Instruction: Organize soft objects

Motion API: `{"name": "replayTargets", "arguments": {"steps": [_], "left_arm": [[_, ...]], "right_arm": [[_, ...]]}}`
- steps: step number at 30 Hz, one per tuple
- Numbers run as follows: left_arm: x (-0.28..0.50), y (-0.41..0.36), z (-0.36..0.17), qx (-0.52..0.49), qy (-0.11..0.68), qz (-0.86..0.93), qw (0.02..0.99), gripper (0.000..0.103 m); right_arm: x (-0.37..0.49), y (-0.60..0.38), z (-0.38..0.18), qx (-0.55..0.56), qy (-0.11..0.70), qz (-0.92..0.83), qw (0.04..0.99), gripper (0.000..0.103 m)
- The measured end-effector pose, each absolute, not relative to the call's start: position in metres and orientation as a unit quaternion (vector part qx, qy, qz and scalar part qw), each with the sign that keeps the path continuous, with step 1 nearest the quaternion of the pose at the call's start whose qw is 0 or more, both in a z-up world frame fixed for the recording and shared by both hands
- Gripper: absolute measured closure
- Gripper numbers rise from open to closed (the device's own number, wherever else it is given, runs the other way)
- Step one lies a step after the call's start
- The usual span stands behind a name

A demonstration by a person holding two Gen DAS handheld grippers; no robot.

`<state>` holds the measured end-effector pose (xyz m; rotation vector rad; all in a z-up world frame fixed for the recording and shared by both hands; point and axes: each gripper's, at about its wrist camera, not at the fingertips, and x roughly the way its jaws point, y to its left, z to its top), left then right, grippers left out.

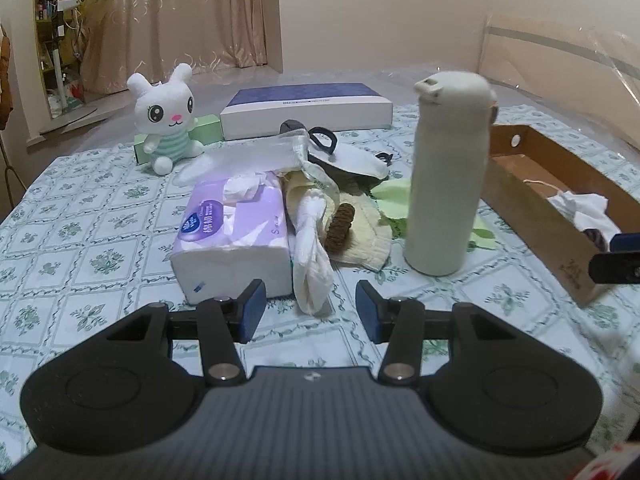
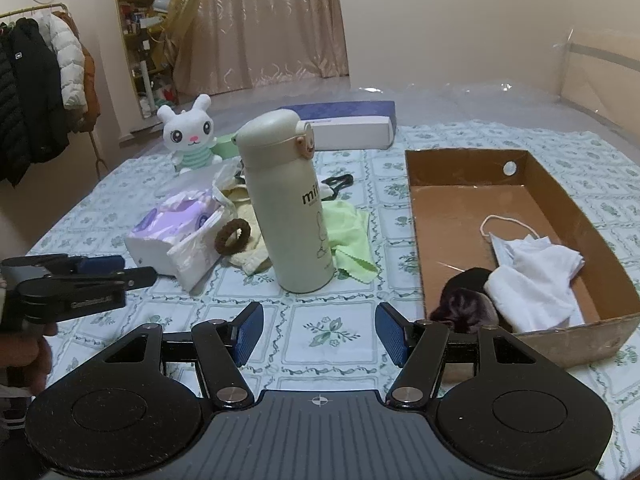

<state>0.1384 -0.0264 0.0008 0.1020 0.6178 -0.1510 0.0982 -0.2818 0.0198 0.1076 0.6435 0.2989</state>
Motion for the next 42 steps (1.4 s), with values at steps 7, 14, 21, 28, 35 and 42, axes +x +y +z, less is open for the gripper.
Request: {"name": "replayTargets", "arguments": {"steps": [7,14,21,28,35,42], "left_arm": [[0.167,-0.037,-0.023,0.064,0.312,-0.077,0.945,0.058],[0.182,-0.041,-0.038,0.064,0.315,-0.072,0.944,0.059],[0.189,-0.041,-0.041,0.053,0.315,-0.062,0.946,0.074],[0.189,-0.041,-0.04,0.046,0.317,-0.06,0.946,0.09],[0.174,-0.028,-0.037,0.015,0.327,-0.08,0.942,0.093],[0.143,-0.008,-0.032,-0.004,0.333,-0.077,0.94,0.094]], "right_arm": [[0.116,-0.275,0.008,0.056,0.328,0.146,0.932,0.041],[0.128,-0.274,-0.003,0.059,0.342,0.144,0.927,0.041],[0.134,-0.27,-0.011,0.059,0.351,0.146,0.923,0.041],[0.137,-0.266,-0.013,0.059,0.354,0.149,0.921,0.041],[0.135,-0.261,-0.013,0.057,0.354,0.154,0.921,0.041],[0.132,-0.249,-0.01,0.053,0.35,0.166,0.92,0.041]]}}
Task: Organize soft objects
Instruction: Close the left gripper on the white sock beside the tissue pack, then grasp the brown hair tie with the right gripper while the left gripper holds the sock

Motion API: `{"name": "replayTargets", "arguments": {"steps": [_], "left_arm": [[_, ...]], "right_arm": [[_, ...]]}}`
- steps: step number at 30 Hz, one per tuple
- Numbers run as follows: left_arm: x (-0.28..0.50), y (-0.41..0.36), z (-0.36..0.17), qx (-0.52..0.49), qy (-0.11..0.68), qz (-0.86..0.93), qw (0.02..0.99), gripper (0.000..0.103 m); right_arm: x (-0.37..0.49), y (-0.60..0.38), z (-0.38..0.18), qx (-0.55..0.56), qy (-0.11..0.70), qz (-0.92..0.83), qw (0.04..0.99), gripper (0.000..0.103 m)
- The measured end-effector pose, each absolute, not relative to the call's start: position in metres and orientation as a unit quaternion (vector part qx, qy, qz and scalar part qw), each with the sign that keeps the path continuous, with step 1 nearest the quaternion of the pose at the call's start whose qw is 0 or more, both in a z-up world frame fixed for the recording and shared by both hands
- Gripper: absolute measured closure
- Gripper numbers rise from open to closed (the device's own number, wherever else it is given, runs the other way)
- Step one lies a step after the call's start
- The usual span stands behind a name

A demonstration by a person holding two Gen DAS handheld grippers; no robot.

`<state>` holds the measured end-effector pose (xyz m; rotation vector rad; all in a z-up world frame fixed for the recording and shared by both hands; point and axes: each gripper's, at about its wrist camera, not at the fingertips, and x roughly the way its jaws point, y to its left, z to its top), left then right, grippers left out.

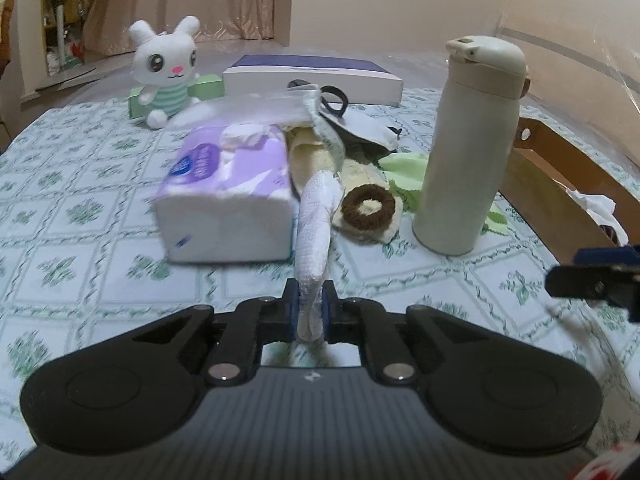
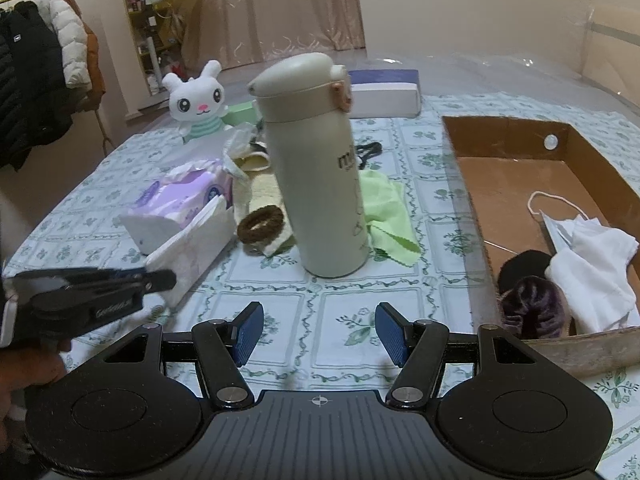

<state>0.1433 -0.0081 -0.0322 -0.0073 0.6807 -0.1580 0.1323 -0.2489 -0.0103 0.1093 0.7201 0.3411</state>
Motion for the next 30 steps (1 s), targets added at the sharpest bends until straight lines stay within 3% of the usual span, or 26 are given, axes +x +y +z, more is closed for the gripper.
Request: {"name": "replayTargets", "arguments": {"steps": [10,20,24,30], "left_arm": [[0.108,0.03,-0.022,-0.027,0.338,-0.076,0.938,0.094],[0.091,0.071,-0.014,-0.056,0.326,-0.051,0.942,0.095],[0.086,0.083,-0.011,-0.071,0.317,-0.035,0.945,0.095],[0.088,0.096,-0.013,-0.087,0.315,-0.024,0.945,0.095]], "right_arm": [[0.143,-0.206,-0.008,0.029,0.337,0.194,0.921,0.041],[0.164,-0.141,-0.013,-0.085,0.305,0.228,0.921,0.042],[0.176,-0.119,-0.02,-0.145,0.294,0.233,0.915,0.051],[0.199,-0.093,-0.038,-0.226,0.289,0.228,0.902,0.056]]}}
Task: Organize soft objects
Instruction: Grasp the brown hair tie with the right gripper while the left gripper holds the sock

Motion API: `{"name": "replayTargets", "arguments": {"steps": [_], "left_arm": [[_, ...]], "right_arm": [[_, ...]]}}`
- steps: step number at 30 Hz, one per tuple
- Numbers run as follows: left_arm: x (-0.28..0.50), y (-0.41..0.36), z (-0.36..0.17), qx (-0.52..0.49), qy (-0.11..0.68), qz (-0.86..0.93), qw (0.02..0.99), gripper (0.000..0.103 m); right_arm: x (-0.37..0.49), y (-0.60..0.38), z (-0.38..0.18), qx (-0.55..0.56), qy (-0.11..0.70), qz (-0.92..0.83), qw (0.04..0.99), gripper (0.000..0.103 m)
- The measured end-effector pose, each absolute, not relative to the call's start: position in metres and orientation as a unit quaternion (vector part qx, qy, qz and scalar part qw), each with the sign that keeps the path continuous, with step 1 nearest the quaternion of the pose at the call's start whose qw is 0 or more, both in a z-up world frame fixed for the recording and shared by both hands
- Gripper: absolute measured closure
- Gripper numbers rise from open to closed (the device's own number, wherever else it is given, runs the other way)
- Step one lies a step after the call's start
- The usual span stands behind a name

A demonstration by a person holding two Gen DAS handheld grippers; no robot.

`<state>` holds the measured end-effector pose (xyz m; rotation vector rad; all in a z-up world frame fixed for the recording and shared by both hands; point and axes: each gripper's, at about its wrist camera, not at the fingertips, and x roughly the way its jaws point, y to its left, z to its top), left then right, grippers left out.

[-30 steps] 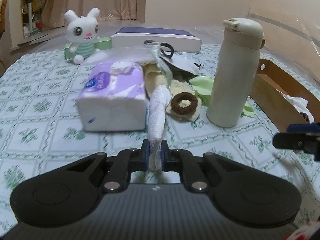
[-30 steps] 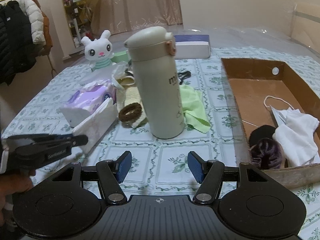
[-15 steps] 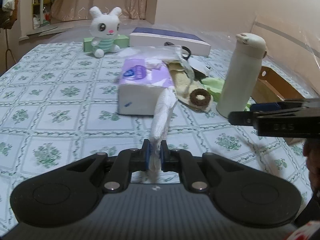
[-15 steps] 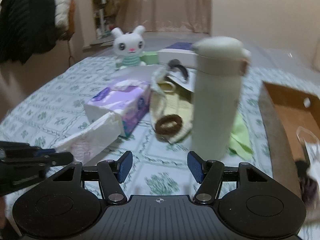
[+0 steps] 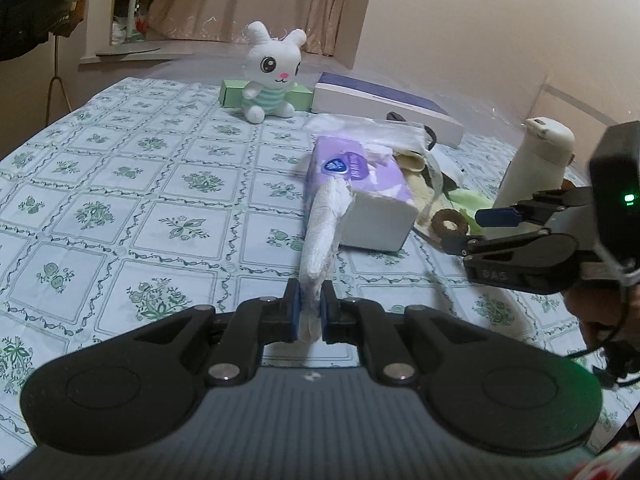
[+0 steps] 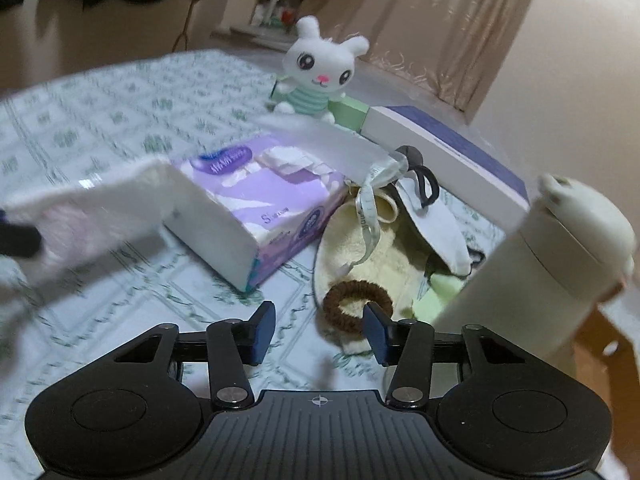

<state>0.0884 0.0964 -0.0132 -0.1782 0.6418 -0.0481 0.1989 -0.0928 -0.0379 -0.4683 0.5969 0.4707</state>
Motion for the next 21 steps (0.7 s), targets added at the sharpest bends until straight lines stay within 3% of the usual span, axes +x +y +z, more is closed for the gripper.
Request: {"name": "replayTargets", "arguments": {"steps": [11,15,21], "left_arm": [[0.091,0.103,-0.027,-0.105,0.326,-0.027,0.939,0.095],[0.091,0.104,-0.028,-0.107,0.327,-0.027,0.939,0.095],[0.09,0.104,-0.027,-0.108,0.326,-0.026,0.939,0.095]], "right_arm": [[0.225,-0.063,-0.071,-0.344,0.295,0.205,0.867,0.075],[0.227,-0.057,-0.078,-0.373,0.292,0.194,0.859,0.092],[0.221,-0.062,-0.074,-0.368,0.287,0.187,0.865,0.095]]}}
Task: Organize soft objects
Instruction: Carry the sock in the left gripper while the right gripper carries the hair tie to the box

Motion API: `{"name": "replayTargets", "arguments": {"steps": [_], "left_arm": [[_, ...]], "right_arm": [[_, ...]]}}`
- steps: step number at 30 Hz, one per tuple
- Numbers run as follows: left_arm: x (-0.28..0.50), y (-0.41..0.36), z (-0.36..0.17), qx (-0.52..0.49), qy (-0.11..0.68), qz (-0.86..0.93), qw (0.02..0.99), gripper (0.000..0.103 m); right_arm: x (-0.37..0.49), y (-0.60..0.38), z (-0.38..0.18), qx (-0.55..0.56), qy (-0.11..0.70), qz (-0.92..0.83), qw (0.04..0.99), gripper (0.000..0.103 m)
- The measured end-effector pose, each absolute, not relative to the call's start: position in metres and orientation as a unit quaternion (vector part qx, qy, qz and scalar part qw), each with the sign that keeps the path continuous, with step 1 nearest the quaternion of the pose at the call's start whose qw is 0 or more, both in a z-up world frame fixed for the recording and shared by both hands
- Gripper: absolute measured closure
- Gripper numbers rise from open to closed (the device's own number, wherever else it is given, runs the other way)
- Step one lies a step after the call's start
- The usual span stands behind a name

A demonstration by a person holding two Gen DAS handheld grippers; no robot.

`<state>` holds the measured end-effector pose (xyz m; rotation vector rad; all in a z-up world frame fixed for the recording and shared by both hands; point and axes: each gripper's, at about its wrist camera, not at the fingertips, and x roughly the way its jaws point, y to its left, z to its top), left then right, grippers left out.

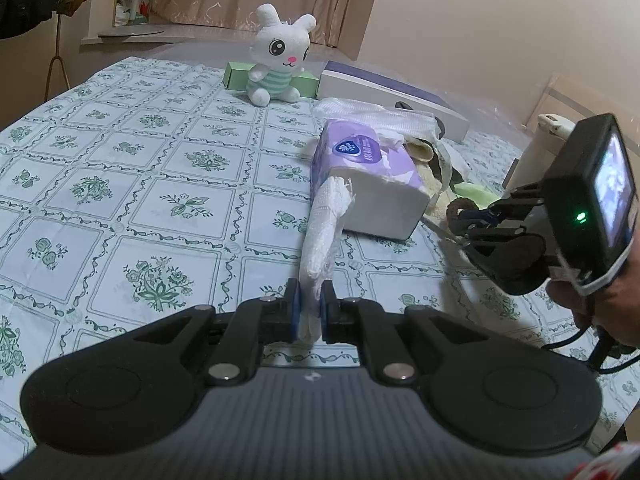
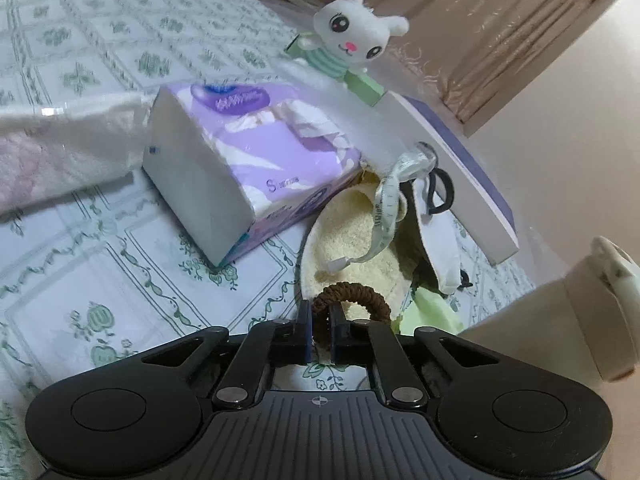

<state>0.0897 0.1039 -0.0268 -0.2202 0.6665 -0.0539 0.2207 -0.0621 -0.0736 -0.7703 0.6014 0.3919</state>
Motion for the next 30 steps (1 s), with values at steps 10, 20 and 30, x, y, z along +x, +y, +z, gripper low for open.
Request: {"name": "replayTargets", "arguments": {"steps": [10,20,30], "left_arm": [[0.072,0.091,-0.01,-0.102,0.318,-0.034,0.942,0.095],[0.046,0.06,0.011,-0.099,0.317,-0.059,0.941,0.095],[0.036,0.011,0.028,-0.078,0.317,-0.103,0.939,0.095]], "right_arm": [[0.188,-0.106,-0.026,-0.155,0.336,0.216,0.903,0.096],[0.126,-0.16,0.007,-0.029,0.357,0.214,0.909,0.096],[0.079,-0.213,0.025,0.024,0.34,0.195,0.92,0.096]]}}
